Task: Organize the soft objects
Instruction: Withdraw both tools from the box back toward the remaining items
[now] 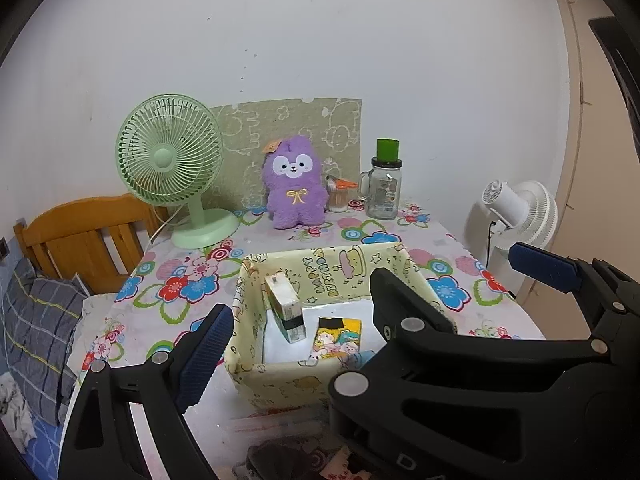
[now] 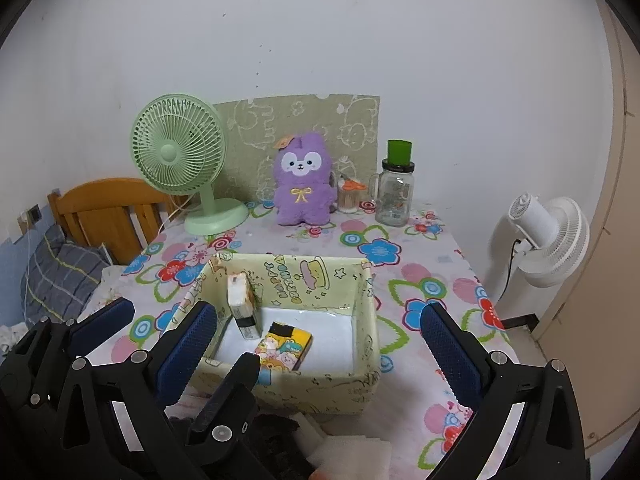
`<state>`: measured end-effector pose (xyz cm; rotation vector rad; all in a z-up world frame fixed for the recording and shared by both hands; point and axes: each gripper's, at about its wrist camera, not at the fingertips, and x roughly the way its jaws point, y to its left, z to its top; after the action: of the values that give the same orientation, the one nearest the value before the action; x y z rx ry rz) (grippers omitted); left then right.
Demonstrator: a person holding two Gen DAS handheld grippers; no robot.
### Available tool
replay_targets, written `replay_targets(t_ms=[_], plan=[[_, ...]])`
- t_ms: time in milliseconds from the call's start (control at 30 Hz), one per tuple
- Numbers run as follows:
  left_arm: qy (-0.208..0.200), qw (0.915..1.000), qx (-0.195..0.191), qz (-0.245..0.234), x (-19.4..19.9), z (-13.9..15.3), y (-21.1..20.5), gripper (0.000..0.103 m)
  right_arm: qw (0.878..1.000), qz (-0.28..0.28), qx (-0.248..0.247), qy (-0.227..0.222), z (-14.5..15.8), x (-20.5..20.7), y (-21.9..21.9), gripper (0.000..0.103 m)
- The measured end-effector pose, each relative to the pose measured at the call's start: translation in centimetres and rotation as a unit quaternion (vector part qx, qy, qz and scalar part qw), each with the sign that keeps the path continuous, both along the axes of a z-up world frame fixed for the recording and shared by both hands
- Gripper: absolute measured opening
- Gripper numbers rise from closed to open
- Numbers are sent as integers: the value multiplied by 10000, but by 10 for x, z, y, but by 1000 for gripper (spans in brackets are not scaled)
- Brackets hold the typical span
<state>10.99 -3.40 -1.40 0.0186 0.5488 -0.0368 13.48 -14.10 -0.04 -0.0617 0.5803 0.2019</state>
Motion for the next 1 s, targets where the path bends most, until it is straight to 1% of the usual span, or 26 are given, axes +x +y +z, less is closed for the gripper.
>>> replay_targets(t_ms=[233, 600, 900, 1000], plan=[[-63, 10000, -33, -58, -12, 1, -5, 93, 9998, -83, -163, -96, 3, -14, -3, 103], [-192, 9997, -69, -103, -33, 3, -7, 93, 9997, -3, -126, -186, 6, -36, -8, 103], [-242, 9993, -231, -192, -49, 4, -8, 93, 9996, 75, -101, -270, 8, -53, -13, 103], [-240, 9993, -244, -151, -54, 5, -8, 93, 9995, 144, -71, -284, 9, -60, -13, 103]])
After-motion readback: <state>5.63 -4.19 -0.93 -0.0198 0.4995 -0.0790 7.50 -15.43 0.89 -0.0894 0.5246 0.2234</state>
